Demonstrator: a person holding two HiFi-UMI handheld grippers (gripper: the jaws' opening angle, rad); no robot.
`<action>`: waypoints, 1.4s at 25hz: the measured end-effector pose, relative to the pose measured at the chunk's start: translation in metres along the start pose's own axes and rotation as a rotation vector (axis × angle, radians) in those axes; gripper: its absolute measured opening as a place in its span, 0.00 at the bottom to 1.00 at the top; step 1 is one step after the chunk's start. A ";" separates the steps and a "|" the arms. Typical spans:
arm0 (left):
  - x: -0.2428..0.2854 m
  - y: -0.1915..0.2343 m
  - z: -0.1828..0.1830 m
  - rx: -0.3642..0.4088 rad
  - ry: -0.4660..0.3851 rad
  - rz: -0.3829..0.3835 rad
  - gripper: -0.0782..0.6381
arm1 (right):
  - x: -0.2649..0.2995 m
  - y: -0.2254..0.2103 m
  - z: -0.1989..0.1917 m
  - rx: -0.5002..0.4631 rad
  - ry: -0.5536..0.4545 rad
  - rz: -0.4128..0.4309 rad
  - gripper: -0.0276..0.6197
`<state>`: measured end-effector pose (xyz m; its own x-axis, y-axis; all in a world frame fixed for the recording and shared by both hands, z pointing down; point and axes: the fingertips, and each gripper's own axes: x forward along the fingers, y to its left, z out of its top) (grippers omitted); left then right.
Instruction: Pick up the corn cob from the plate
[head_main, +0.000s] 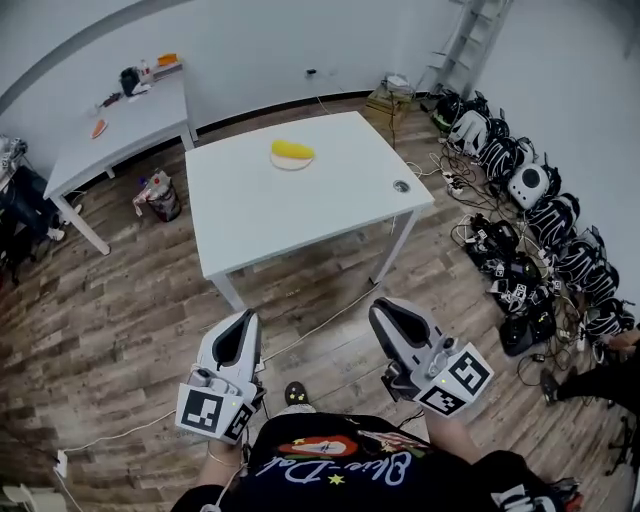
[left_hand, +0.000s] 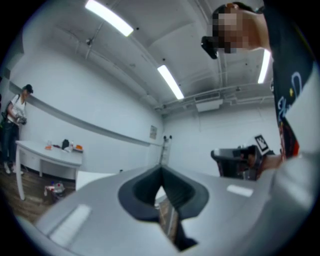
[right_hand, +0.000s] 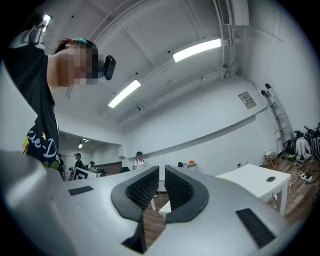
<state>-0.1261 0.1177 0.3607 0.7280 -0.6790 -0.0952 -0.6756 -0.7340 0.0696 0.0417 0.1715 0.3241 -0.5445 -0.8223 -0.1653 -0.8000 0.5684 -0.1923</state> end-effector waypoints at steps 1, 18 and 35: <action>0.011 0.010 0.000 0.006 0.002 -0.013 0.10 | 0.013 -0.009 -0.001 0.005 -0.002 -0.006 0.07; 0.184 0.152 -0.027 -0.014 0.062 0.081 0.10 | 0.191 -0.216 -0.032 0.051 0.097 -0.021 0.07; 0.354 0.279 -0.027 0.008 0.068 0.324 0.10 | 0.448 -0.445 -0.058 -0.230 0.308 0.171 0.07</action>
<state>-0.0536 -0.3284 0.3734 0.4807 -0.8769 -0.0031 -0.8741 -0.4795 0.0777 0.1386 -0.4515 0.3919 -0.6966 -0.7060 0.1280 -0.7077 0.7054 0.0395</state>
